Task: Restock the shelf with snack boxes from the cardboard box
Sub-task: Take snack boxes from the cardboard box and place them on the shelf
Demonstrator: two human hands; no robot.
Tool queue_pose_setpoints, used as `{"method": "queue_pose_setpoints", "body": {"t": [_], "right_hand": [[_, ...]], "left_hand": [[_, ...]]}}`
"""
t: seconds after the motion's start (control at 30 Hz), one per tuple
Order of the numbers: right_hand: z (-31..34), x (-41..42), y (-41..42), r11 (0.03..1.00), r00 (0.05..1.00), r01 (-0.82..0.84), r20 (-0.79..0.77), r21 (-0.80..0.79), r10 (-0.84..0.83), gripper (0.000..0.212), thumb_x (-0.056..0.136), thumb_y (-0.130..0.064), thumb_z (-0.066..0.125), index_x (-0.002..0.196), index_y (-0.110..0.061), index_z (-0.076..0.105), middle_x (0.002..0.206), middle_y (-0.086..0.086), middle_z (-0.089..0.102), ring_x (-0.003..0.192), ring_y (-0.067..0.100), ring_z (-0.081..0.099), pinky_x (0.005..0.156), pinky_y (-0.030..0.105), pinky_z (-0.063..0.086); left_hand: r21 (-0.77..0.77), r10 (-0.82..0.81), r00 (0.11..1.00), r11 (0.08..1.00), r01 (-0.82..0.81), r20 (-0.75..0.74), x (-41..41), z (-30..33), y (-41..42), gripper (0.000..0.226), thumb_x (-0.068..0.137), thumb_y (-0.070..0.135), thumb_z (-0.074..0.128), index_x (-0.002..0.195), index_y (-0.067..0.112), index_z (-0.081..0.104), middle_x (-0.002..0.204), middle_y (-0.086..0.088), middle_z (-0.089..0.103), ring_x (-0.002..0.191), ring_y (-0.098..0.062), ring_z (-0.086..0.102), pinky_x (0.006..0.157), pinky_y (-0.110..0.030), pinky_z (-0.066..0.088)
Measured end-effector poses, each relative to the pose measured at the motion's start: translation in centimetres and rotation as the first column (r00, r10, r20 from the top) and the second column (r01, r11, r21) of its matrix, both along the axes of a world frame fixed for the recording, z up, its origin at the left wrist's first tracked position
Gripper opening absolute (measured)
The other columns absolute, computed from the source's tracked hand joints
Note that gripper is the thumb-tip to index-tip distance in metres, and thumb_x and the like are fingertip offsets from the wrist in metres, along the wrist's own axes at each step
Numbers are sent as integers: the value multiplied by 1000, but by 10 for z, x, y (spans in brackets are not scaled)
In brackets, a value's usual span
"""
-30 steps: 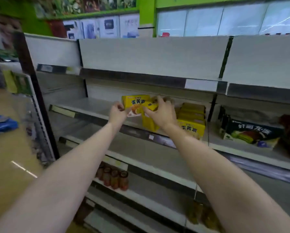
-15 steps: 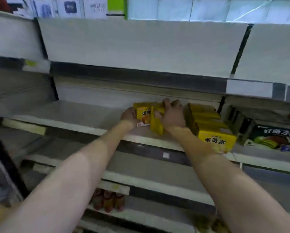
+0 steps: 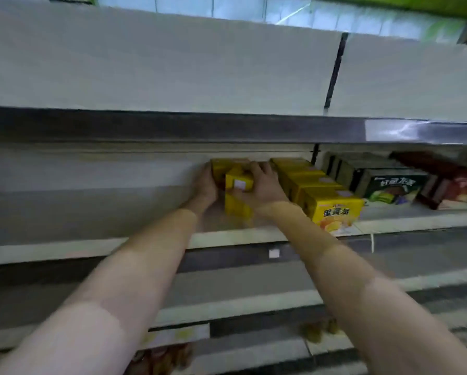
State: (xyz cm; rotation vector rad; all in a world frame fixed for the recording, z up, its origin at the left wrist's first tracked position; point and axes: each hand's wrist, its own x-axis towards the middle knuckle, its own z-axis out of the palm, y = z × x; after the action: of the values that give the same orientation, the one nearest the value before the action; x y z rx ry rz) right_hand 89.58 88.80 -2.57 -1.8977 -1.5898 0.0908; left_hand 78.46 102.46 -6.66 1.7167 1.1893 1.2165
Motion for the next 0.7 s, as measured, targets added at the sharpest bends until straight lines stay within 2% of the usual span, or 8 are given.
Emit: {"method": "queue_pose_setpoints", "body": {"t": [0.1, 0.17, 0.27, 0.37, 0.43, 0.5, 0.6, 0.7], "right_hand": [[6, -1, -3, 998, 998, -47, -45, -52, 45, 99, 66, -75, 52, 150, -26, 33, 149, 9, 28, 138, 30, 35, 113, 39, 34], [12, -1, -5, 993, 998, -56, -31, -105, 54, 90, 75, -71, 55, 149, -25, 33, 150, 6, 27, 135, 29, 40, 109, 35, 37], [17, -4, -4, 988, 999, -41, -13, -152, 40, 82, 86, -55, 66, 151, -23, 28, 154, 5, 20, 138, 32, 37, 106, 37, 36], [21, -13, -8, 985, 1000, -12, -6, -171, 12, 79, 89, -48, 65, 152, -26, 23, 155, 2, 16, 138, 34, 36, 103, 37, 37], [22, -16, -11, 985, 1000, -13, 0, -175, 13, 74, 92, -43, 63, 152, -26, 23, 154, 2, 16, 137, 33, 36, 95, 32, 35], [24, -19, -15, 984, 1000, -8, 25, -178, 13, 71, 93, -42, 60, 152, -25, 23, 153, 2, 16, 138, 32, 35, 94, 29, 32], [24, -24, -20, 982, 1000, 9, 31, -189, -4, 73, 94, -39, 60, 153, -22, 21, 154, 5, 14, 139, 32, 33, 101, 33, 34], [18, -27, -26, 988, 1000, -16, -27, -151, 12, 74, 92, -31, 67, 151, -20, 25, 153, 10, 15, 136, 36, 37, 104, 33, 36]], "left_hand": [[3, 83, 991, 997, -83, -101, -3, 0, 11, 21, 93, 25, 54, 75, 16, 62, 73, 3, 69, 88, -20, 57, 77, -27, 40], [-29, 68, 982, 997, -74, -179, -16, 9, 2, 6, 93, 15, 59, 89, 12, 62, 98, -9, 71, 96, -23, 60, 71, -26, 39], [12, 35, 931, 999, -33, -364, -31, 13, -3, 29, 80, 15, 71, 108, 7, 68, 113, -14, 69, 107, -30, 63, 82, -30, 47], [-46, -109, 955, 994, 100, -276, -39, 20, -14, 25, 77, 9, 70, 101, 11, 73, 104, -10, 73, 97, -24, 68, 83, -28, 53], [-49, -210, 959, 978, 204, -189, -44, 22, -21, 14, 80, 4, 63, 83, 12, 74, 86, -15, 74, 78, -26, 72, 77, -42, 61], [-42, -275, 956, 961, 272, -100, -50, 26, -26, 20, 86, 4, 58, 72, 12, 69, 76, -20, 72, 69, -31, 72, 70, -52, 60], [-45, -326, 945, 944, 327, 11, -54, 40, -37, 25, 98, 17, 56, 75, 13, 65, 78, -21, 70, 73, -37, 71, 72, -57, 59], [-85, -403, 915, 911, 403, 14, -59, 54, -55, 21, 103, 26, 51, 97, 9, 63, 92, -19, 69, 83, -35, 69, 75, -47, 60]]}}
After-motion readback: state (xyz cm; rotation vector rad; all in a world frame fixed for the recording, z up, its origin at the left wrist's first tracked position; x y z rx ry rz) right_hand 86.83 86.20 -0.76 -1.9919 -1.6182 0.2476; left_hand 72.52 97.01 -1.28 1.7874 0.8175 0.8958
